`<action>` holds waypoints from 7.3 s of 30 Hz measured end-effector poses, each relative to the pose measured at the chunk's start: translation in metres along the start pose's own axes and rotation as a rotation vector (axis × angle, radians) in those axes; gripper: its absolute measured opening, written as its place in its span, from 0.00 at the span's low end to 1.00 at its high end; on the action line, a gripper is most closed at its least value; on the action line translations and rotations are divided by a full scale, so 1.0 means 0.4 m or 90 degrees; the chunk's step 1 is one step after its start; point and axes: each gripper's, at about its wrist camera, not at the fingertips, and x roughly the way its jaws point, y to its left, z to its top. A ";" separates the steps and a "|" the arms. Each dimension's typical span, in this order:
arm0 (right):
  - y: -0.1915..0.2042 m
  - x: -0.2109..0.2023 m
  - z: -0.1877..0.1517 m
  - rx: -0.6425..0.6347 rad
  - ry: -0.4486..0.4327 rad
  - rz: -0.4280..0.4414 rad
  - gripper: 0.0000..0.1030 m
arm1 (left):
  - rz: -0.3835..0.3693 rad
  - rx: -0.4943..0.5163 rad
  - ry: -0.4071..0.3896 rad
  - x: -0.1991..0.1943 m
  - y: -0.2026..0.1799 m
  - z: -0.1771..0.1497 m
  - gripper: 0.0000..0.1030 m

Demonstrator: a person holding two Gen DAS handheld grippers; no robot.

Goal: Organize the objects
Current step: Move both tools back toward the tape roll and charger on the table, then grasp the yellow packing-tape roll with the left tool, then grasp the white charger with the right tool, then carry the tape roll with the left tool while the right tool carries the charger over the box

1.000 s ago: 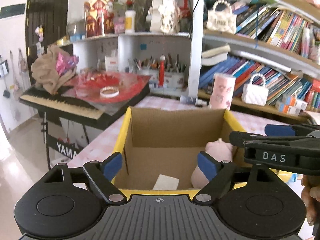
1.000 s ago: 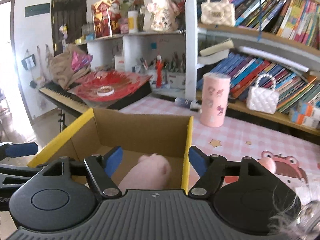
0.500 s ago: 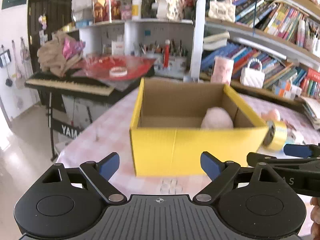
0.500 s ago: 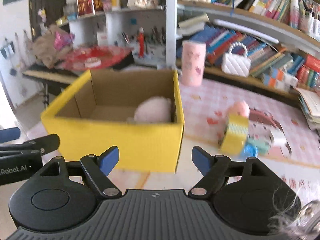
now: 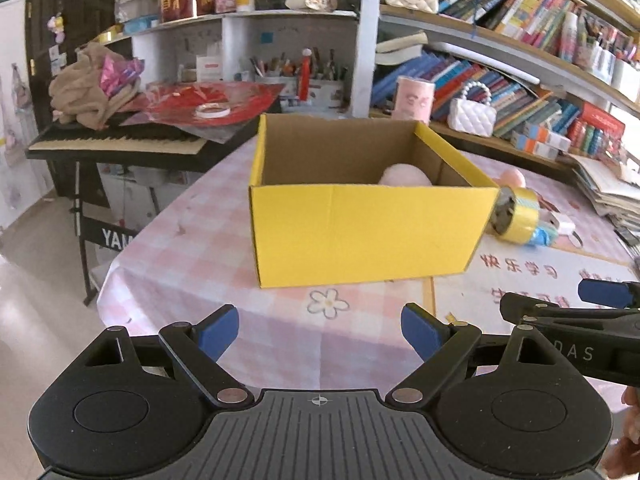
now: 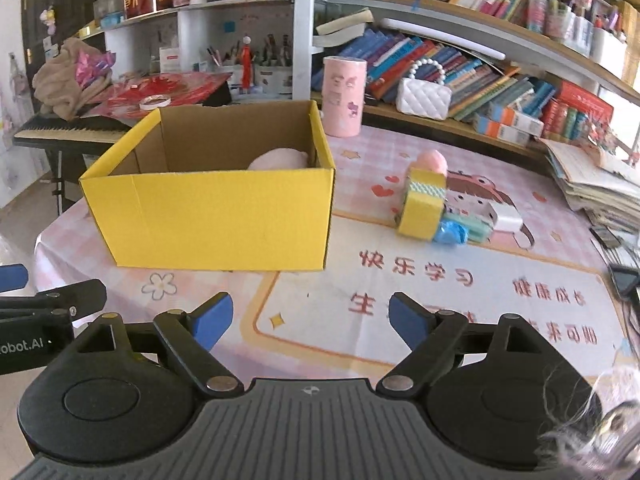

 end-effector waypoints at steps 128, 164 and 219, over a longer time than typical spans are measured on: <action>-0.744 0.449 0.170 0.043 0.002 -0.023 0.66 | -0.123 -0.055 -0.001 0.199 -0.498 0.222 0.38; -0.594 0.124 0.076 0.224 0.049 0.013 0.61 | -0.255 -0.025 -0.029 0.102 -0.427 0.139 0.38; 0.077 -0.046 0.044 0.006 0.009 0.121 0.61 | -0.143 -0.113 -0.120 -0.119 0.118 0.075 0.38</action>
